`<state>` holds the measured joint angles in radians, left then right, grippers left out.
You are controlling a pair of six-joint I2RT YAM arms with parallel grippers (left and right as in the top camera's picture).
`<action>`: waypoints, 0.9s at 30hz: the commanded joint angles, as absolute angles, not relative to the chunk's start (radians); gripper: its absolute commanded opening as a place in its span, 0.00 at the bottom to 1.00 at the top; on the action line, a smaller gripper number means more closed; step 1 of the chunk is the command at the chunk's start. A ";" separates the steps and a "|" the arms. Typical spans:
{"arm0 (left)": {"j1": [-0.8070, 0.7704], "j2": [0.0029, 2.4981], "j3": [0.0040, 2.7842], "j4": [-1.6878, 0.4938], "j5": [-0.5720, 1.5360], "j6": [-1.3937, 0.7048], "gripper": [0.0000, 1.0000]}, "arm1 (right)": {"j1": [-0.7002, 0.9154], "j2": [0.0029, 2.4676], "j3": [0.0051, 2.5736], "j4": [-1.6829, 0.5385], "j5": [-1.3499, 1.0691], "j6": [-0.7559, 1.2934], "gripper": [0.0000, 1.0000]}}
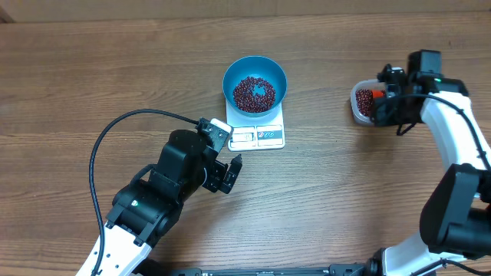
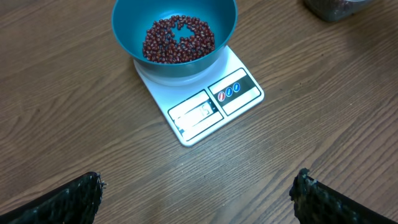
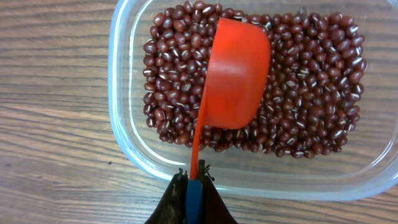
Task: Scoop item into bowl and weigh 150g on scale
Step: 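Scoop beans from the tub again and lift the scoop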
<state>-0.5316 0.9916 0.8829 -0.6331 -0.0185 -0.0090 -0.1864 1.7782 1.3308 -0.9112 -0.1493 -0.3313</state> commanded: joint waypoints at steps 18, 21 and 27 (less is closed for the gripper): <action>-0.537 0.993 0.877 -0.632 -0.007 -0.025 1.00 | -0.348 1.794 1.261 -0.887 -0.503 -0.353 0.04; -0.537 0.993 0.877 -0.632 -0.007 -0.025 0.99 | -0.348 1.795 1.261 -0.876 -0.543 -0.353 0.04; -0.537 0.993 0.877 -0.632 -0.007 -0.025 1.00 | -0.348 1.806 1.261 -0.839 -0.608 -0.353 0.04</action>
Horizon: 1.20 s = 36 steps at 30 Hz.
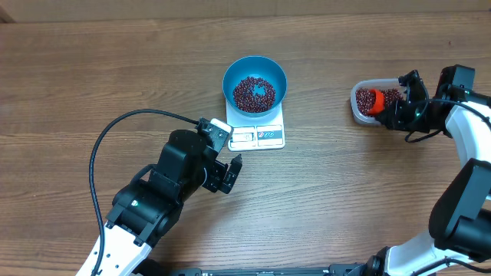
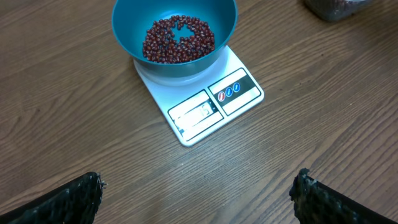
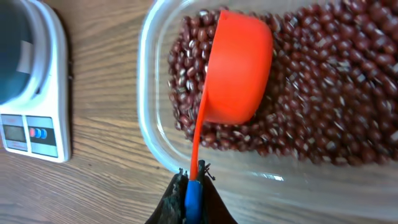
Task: Scoop item into bowl and weigh 150g on scale
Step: 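Scoop beans from the tub again and lift the scoop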
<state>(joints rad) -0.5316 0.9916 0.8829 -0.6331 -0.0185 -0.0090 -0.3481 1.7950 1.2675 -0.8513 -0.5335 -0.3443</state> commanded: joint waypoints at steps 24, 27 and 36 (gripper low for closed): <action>-0.537 0.993 0.877 -0.632 -0.007 -0.025 1.00 | -0.373 1.860 1.261 -0.838 -0.618 -0.348 0.04; -0.537 0.993 0.877 -0.632 -0.007 -0.025 1.00 | -0.415 1.860 1.261 -0.840 -0.672 -0.349 0.04; -0.537 0.993 0.877 -0.632 -0.007 -0.025 1.00 | -0.556 1.860 1.261 -0.847 -0.899 -0.349 0.04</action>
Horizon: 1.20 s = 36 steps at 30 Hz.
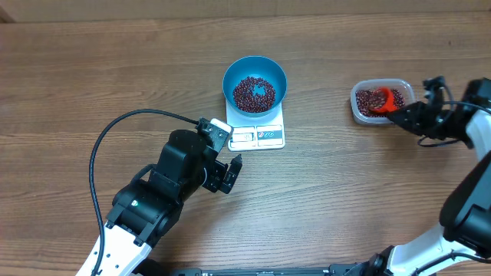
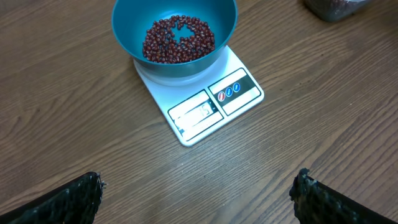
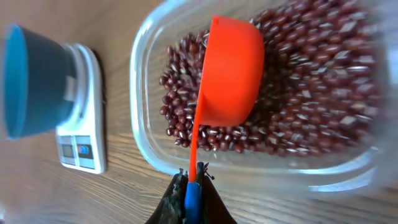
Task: Scoop item into bowl and weigh 150g on scale
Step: 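Scoop beans from the tub again and lift the scoop, then carry the filled scoop over the blue bowl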
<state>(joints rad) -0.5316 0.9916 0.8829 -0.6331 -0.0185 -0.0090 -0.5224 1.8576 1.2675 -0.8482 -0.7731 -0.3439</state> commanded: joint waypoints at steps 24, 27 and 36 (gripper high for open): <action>-0.537 0.993 0.877 -0.632 -0.007 -0.025 1.00 | -0.611 1.860 1.261 -0.919 -1.291 -0.379 0.04; -0.537 0.993 0.877 -0.632 -0.007 -0.025 1.00 | -0.606 1.860 1.261 -0.940 -1.359 -0.376 0.04; -0.537 0.993 0.877 -0.632 -0.007 -0.025 1.00 | -0.530 1.860 1.261 -0.980 -1.394 -0.367 0.04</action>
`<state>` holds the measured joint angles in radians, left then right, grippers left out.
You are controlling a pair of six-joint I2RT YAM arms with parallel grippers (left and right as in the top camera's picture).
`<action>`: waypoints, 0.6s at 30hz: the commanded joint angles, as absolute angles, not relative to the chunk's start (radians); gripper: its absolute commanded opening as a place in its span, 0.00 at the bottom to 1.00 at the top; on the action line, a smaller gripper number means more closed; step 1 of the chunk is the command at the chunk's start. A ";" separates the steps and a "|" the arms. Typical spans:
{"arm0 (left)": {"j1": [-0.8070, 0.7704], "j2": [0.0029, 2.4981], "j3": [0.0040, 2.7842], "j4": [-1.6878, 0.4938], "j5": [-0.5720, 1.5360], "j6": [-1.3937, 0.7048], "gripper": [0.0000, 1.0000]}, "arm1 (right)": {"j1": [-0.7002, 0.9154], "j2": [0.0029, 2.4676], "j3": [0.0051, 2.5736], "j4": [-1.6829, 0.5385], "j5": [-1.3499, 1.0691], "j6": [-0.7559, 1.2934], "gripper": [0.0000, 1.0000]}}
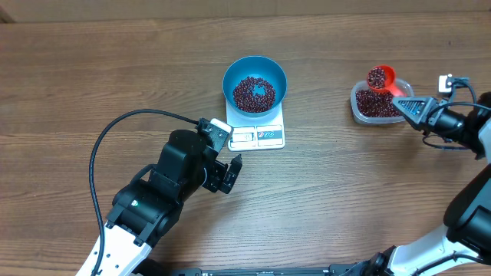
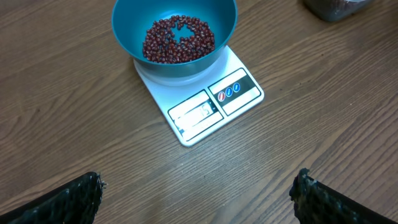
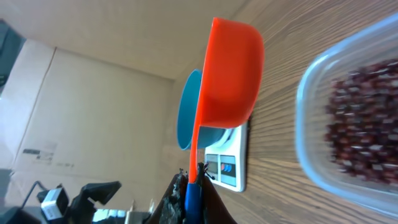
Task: Scoop item into bowl and weigh 150g on scale
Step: 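Carry the filled scoop over the blue bowl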
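A blue bowl (image 1: pixel 255 83) partly filled with red beans sits on a small white scale (image 1: pixel 258 135) at the table's middle. At the right, a clear tub (image 1: pixel 376 106) holds more beans. My right gripper (image 1: pixel 406 103) is shut on the handle of an orange scoop (image 1: pixel 380 77), which is lifted with beans in its cup, over the tub's far edge. In the right wrist view the scoop (image 3: pixel 230 78) shows its underside, with the bowl (image 3: pixel 189 112) and scale (image 3: pixel 224 165) beyond. My left gripper (image 2: pixel 198 193) stands open over bare table, near the scale (image 2: pixel 208 102).
The left arm's black cable (image 1: pixel 115 134) loops over the table at the left. Plain wooden tabletop (image 1: pixel 115 69) lies all around the scale and the tub.
The scoop was down in the tub's beans; now it is raised clear of them with beans in it, and the right wrist has tilted and drawn back rightward. The left arm is unchanged.
My right gripper held the scoop with its cup in the tub's beans at each earlier moment, while the arm stood farther right each time. Now the scoop is lifted out, loaded. The left gripper stayed open near the scale throughout.
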<state>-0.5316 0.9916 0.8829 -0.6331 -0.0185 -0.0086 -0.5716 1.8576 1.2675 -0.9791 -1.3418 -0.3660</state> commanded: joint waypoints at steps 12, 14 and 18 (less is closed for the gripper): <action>-0.537 0.993 0.877 -0.632 -0.007 -0.025 1.00 | -0.275 1.860 1.261 -0.917 -1.416 -0.363 0.04; -0.537 0.993 0.877 -0.632 -0.007 -0.025 1.00 | -0.237 1.860 1.261 -0.876 -1.415 -0.329 0.04; -0.537 0.993 0.877 -0.632 -0.007 -0.025 1.00 | -0.149 1.860 1.261 -0.685 -1.414 -0.154 0.04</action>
<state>-0.5316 0.9916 0.8829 -0.6331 -0.0185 -0.0090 -0.2008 1.8580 1.2617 -0.7792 -1.3865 -0.2951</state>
